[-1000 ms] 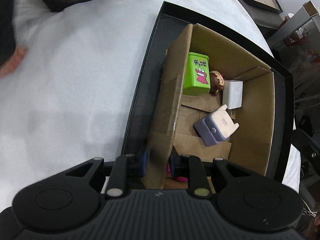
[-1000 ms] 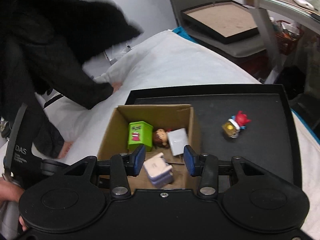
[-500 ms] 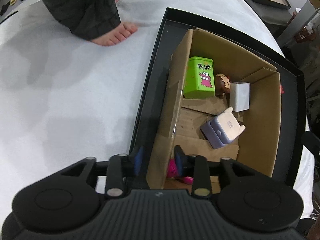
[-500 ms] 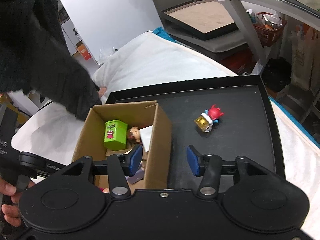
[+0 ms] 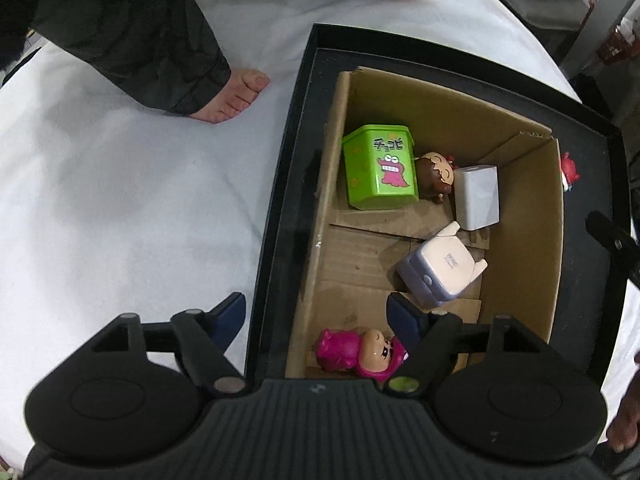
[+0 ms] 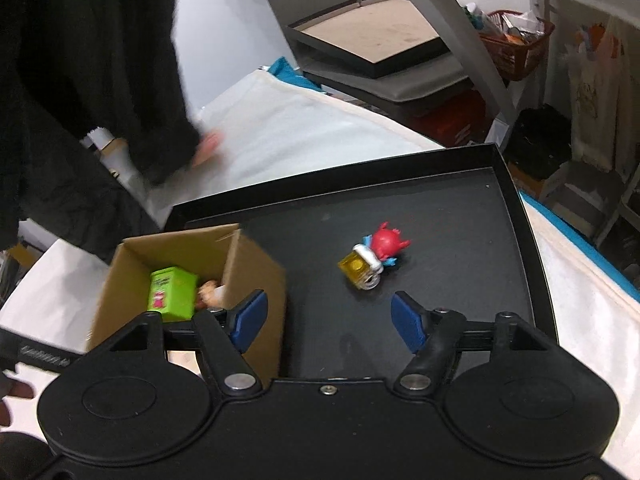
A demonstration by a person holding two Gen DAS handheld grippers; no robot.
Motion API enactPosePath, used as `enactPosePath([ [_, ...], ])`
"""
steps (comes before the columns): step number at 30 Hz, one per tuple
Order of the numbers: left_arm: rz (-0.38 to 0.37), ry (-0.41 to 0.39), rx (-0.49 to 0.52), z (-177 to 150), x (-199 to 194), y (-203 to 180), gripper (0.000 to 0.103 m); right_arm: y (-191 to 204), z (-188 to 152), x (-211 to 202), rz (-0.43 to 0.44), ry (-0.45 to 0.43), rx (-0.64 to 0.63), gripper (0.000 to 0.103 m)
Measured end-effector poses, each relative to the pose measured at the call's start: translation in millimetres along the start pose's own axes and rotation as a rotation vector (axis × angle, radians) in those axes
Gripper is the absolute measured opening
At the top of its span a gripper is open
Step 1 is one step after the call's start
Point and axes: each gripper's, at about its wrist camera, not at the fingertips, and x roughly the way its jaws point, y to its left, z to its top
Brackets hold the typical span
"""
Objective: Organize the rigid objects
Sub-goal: 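Move the right gripper to the red bird figure on yellow base and grasp, then carry the red bird figure with the right gripper into the box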
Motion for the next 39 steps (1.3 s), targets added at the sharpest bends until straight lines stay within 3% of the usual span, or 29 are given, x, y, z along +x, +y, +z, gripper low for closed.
enactPosePath([
  [10, 0.068, 0.009, 0.034, 18.1, 6.5, -17.0, 0.077, -16.9, 3.1, 43.3, -0.025, 0.013, 0.003, 0.080],
  [21, 0.109, 0.009, 0.054, 25.6, 11.6, -31.2, 0.077, -19.9, 16.0, 76.1, -0.053, -0.005, -0.030, 0.084],
  [22, 0.112, 0.010, 0.052, 25.5, 11.3, -31.5, 0.077, -21.3, 14.8, 78.2, -0.055, -0.002, -0.028, 0.080],
  [25, 0.116, 0.009, 0.046, 25.4, 11.2, -31.8, 0.077, -29.7, 14.3, 84.8, -0.023, 0.031, -0.002, 0.041],
  [29, 0.113, 0.006, 0.043, 23.7, 8.2, -32.4, 0.077, -32.1, 15.4, 81.2, -0.001, 0.033, 0.009, 0.034],
  [35, 0.101, -0.004, 0.030, 20.0, 5.7, -25.9, 0.077, -31.3, 9.1, 73.4, -0.019, 0.038, 0.006, 0.032],
  [39, 0.085, -0.009, 0.019, 14.5, 1.6, -19.2, 0.077, -39.4, 5.5, 61.4, 0.022, 0.049, 0.078, 0.028],
])
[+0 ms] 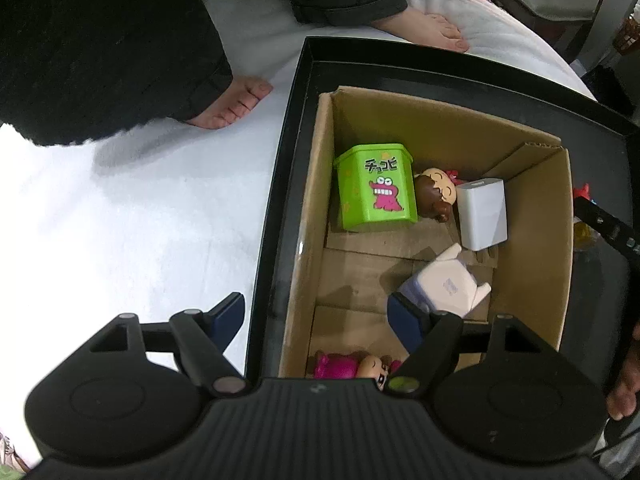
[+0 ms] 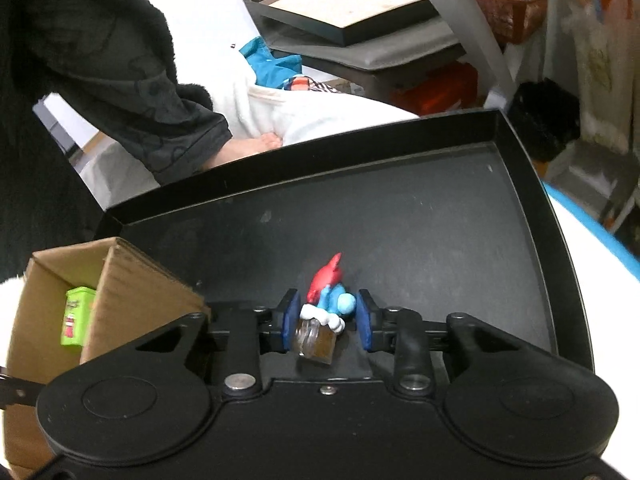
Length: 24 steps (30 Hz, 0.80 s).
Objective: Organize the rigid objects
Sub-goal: 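Carry the red bird figure with the right gripper into the box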
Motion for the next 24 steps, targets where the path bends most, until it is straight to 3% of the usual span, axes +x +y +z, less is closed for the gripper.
enactPosePath([
  [9, -0.044, -0.019, -0.029, -10.3, -8.5, 10.3, 0.077, 7.4, 0.9, -31.6, 0.030, -0.026, 0.008, 0.028],
  [24, -0.110, -0.015, -0.056, -25.1, -9.6, 30.3, 0.077, 68.3, -2.4, -72.3, 0.054, -0.050, -0.095, 0.028],
])
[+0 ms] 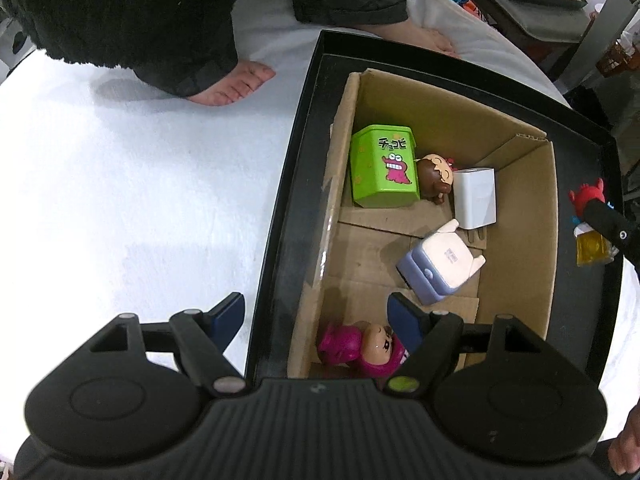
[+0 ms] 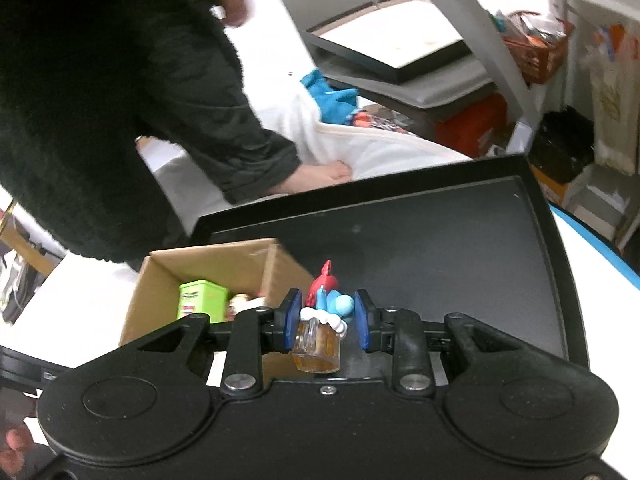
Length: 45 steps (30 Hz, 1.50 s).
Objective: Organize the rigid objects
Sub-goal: 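Carry the red bird figure with the right gripper into the box, then open the right gripper to release the red bird figure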
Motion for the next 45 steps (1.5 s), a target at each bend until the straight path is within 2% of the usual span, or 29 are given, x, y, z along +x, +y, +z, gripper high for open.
enactPosePath([
  [17, -0.093, -0.013, -0.066, 0.9, -5.1, 29.7, 0.077, 79.9, 6.3, -11.2, -0.015, 0.033, -0.161, 0.028],
  [30, -0.133, -0.041, -0.048, 3.7, 2.1, 36.1, 0.077, 117.7, 10.4, 16.6, -0.032, 0.179, -0.201, 0.028],
  [36, -0.157, -0.030, -0.042, 0.8, 9.0, 39.7, 0.072, 135.5, 10.9, 37.1, -0.029, 0.241, -0.218, 0.028],
  [39, -0.182, -0.014, -0.038, -1.5, 12.3, 39.2, 0.062, 144.0, 7.1, 48.7, -0.027, 0.274, -0.213, 0.029],
  [41, -0.186, -0.005, -0.037, -2.3, 15.3, 38.7, 0.051, 147.2, 5.4, 54.4, -0.027, 0.292, -0.194, 0.031],
  [43, -0.183, 0.006, -0.035, -2.1, 19.2, 38.8, 0.032, 149.0, 3.7, 57.2, -0.020, 0.292, -0.180, 0.034],
  [45, -0.210, 0.011, -0.044, -0.1, 21.3, 39.5, 0.024, 149.9, 2.3, 58.2, -0.024, 0.295, -0.176, 0.037],
])
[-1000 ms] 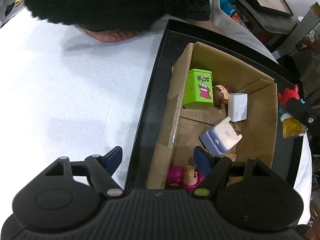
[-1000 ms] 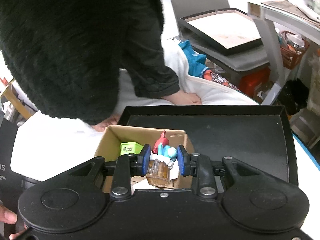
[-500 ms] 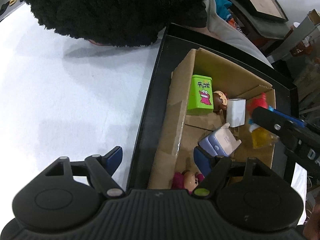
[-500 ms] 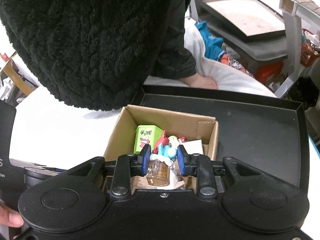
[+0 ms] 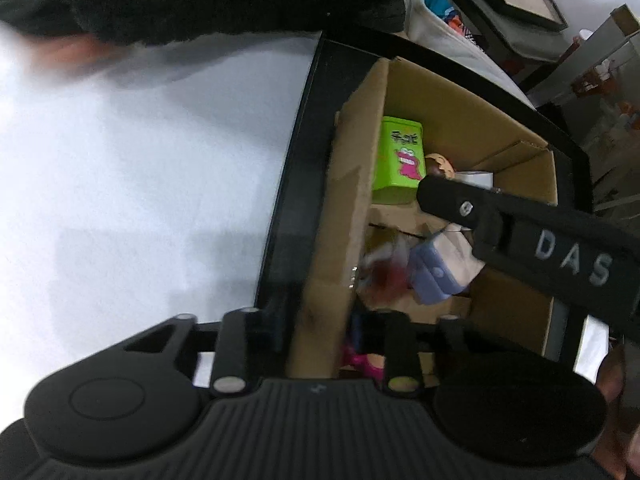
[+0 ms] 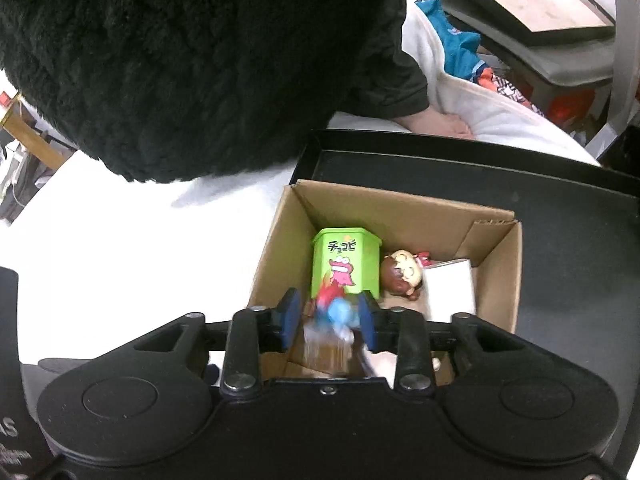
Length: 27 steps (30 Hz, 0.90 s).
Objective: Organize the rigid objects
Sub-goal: 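Open the right gripper to release the red bird figure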
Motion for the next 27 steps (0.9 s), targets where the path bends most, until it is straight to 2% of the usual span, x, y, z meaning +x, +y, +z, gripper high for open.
enactPosePath([
  [1, -0.013, 0.002, 0.003, 0.4, 0.4, -1.3, 0.020, 0.4, -0.6, 0.5, -0.004, 0.004, -0.001, 0.038],
  [3, 0.007, -0.007, 0.024, -0.2, 1.1, -4.8, 0.018, 0.0, -1.8, 2.2, -0.008, 0.018, 0.000, 0.038],
  [7, 0.017, -0.014, 0.026, -1.0, 1.3, -6.3, 0.018, -2.2, -5.2, 4.5, -0.024, 0.029, 0.005, 0.044],
  [11, 0.023, -0.018, 0.017, -0.9, -0.6, -5.2, 0.018, -4.8, -8.6, 1.9, -0.027, 0.026, 0.011, 0.044],
  [18, 0.049, -0.035, 0.001, -2.1, -2.7, -1.2, 0.018, -13.2, -13.5, -7.4, -0.023, -0.006, 0.026, 0.047],
  [23, 0.034, -0.029, 0.011, -2.6, -2.1, -5.3, 0.019, -21.5, -21.3, -18.5, -0.027, -0.038, 0.040, 0.053],
  [27, 0.068, -0.023, 0.017, 1.0, -9.3, -3.0, 0.022, -28.7, -26.6, -31.0, -0.030, -0.058, 0.051, 0.057],
])
